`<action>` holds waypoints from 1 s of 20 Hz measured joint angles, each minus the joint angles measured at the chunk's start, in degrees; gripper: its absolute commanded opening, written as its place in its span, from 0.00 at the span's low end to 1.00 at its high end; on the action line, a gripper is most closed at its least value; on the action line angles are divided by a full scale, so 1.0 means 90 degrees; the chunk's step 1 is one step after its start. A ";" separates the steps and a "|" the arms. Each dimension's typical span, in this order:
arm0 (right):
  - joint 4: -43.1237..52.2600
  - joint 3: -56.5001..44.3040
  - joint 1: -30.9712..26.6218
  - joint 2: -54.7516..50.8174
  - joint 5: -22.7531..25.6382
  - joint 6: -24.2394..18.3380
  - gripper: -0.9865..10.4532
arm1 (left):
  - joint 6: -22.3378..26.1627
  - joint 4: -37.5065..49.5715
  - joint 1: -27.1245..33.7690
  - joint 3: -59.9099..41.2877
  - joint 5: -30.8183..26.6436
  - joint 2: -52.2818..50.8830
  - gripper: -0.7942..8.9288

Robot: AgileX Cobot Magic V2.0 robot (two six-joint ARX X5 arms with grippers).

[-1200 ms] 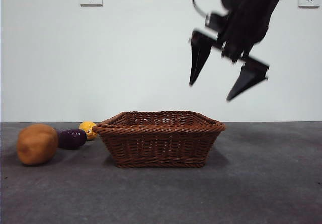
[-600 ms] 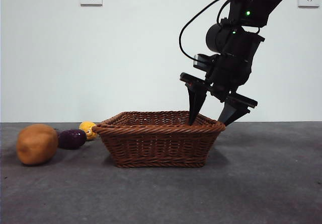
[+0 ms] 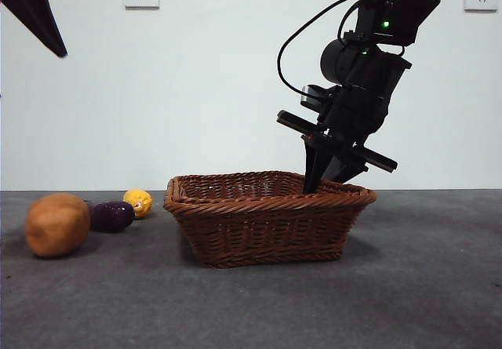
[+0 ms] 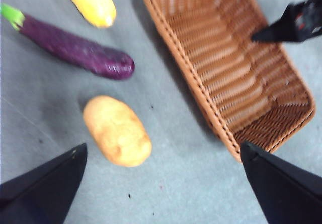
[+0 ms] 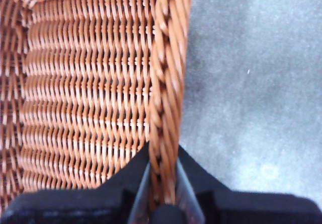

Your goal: Help me put the vegetables on the table into the basket

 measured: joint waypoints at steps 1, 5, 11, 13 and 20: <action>-0.0012 -0.0002 0.0005 -0.0102 0.0027 0.0010 0.08 | 0.0002 0.0002 -0.0017 0.0000 -0.0046 0.0136 0.82; -0.0107 -0.0007 0.0005 -0.1588 0.0187 -0.0104 0.08 | -0.0061 0.0124 -0.0160 0.0002 -0.0658 0.0605 0.82; -0.0702 -0.0002 -0.0022 -0.3665 0.0204 -0.0350 0.08 | -0.0680 0.0690 -0.0797 0.0002 -0.1280 0.1710 0.82; -0.0935 -0.0002 -0.0024 -0.4109 0.0204 -0.0379 0.08 | -0.0845 0.0724 -0.0874 0.0002 -0.1630 0.2055 0.82; -0.1455 -0.0002 -0.0019 -0.4699 0.0197 -0.0449 0.08 | -0.1248 0.1027 -0.0935 0.0005 -0.1780 0.2803 0.82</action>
